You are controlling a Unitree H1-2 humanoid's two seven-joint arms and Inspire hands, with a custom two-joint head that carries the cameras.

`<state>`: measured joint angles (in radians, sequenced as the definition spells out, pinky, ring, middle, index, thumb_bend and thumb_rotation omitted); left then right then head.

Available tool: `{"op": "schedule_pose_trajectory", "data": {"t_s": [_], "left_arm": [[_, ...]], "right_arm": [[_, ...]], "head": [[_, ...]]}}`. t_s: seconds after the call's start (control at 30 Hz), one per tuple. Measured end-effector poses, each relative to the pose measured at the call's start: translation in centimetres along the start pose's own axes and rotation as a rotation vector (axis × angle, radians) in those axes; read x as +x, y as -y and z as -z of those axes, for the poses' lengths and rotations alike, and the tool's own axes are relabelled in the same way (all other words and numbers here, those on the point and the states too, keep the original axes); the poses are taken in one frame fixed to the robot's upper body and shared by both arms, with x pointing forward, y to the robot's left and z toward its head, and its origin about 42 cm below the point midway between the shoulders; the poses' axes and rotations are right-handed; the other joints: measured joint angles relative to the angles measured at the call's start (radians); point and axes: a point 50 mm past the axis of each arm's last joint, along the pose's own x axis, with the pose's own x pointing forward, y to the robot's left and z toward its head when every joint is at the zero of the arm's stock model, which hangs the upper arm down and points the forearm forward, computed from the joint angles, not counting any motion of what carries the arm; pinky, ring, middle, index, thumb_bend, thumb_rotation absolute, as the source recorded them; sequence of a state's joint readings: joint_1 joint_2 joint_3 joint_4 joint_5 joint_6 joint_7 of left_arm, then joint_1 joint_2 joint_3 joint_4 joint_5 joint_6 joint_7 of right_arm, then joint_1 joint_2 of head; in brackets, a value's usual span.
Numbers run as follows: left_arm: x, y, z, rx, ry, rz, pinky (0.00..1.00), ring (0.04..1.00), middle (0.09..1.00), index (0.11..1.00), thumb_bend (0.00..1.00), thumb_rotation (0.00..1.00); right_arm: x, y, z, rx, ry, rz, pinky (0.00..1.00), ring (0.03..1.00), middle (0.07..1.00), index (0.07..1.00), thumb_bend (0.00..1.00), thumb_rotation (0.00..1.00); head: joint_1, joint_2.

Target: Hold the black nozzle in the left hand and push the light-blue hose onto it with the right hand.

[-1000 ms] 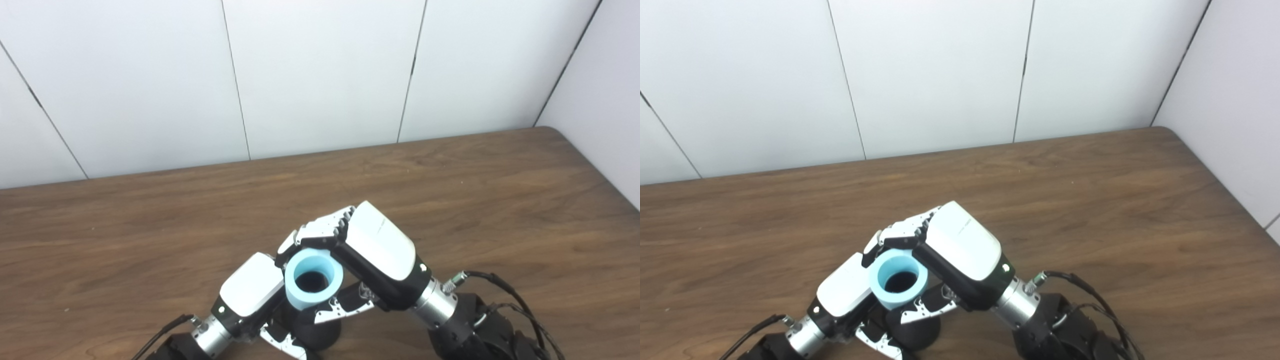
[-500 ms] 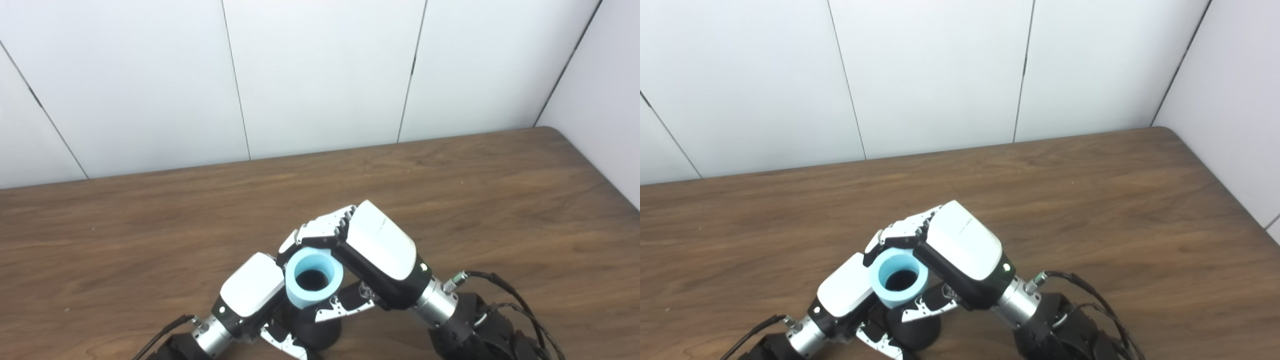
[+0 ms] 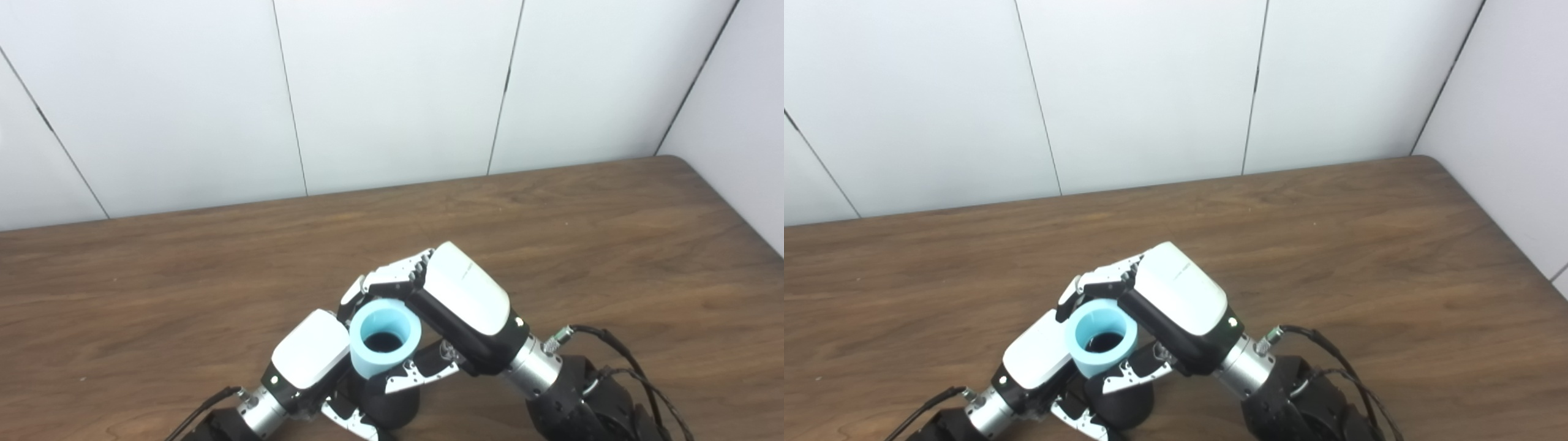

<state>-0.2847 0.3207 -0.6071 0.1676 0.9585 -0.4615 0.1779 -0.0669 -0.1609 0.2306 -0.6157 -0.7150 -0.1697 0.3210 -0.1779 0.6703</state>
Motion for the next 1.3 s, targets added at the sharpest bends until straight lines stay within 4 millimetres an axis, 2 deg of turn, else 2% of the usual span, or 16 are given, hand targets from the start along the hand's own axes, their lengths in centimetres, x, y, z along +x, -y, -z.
{"op": "schedule_pose_trajectory", "data": {"t_s": [0.13,0.33,0.47,0.5,0.6,0.8,1.3], "left_arm": [[0.07,0.02,-0.04,0.007,0.0,0.0,0.16,0.201,0.471,0.484,0.53,0.0],[0.1,0.06,-0.08,0.017,0.002,-0.002,0.15,0.197,0.471,0.484,0.53,0.0],[0.13,0.06,-0.09,0.018,0.002,-0.001,0.16,0.204,0.471,0.484,0.53,0.0],[0.13,0.06,-0.09,0.018,0.002,-0.002,0.16,0.207,0.472,0.483,0.53,0.0],[0.14,0.06,-0.09,0.019,0.002,-0.001,0.16,0.205,0.471,0.483,0.53,0.0],[0.16,0.06,-0.09,0.02,0.002,-0.001,0.15,0.193,0.471,0.483,0.53,0.0],[0.16,0.07,-0.1,0.021,0.002,0.0,0.15,0.201,0.471,0.483,0.53,0.0]], "right_arm": [[0.04,0.01,-0.09,0.012,-0.007,-0.019,0.16,0.381,0.497,0.49,0.51,0.0],[0.04,0.16,-0.22,0.021,-0.018,-0.036,0.15,0.388,0.499,0.481,0.52,0.0],[0.13,0.22,-0.23,0.017,-0.013,-0.043,0.17,0.387,0.504,0.481,0.52,0.0],[0.14,0.24,-0.22,0.014,-0.013,-0.044,0.17,0.358,0.473,0.526,0.51,0.0],[0.17,0.27,-0.21,-0.003,-0.015,-0.049,0.18,0.337,0.453,0.554,0.5,0.0],[0.26,0.4,-0.19,-0.047,-0.015,-0.052,0.21,0.347,0.474,0.561,0.5,0.0],[-0.02,0.98,-0.08,-0.075,-0.009,-0.042,0.19,0.334,0.455,0.558,0.5,0.0]], "head": [[0.0,0.002],[0.0,0.0],[0.0,0.0],[0.0,0.0],[0.0,0.0],[0.0,-0.002],[-0.003,-0.006]]}}
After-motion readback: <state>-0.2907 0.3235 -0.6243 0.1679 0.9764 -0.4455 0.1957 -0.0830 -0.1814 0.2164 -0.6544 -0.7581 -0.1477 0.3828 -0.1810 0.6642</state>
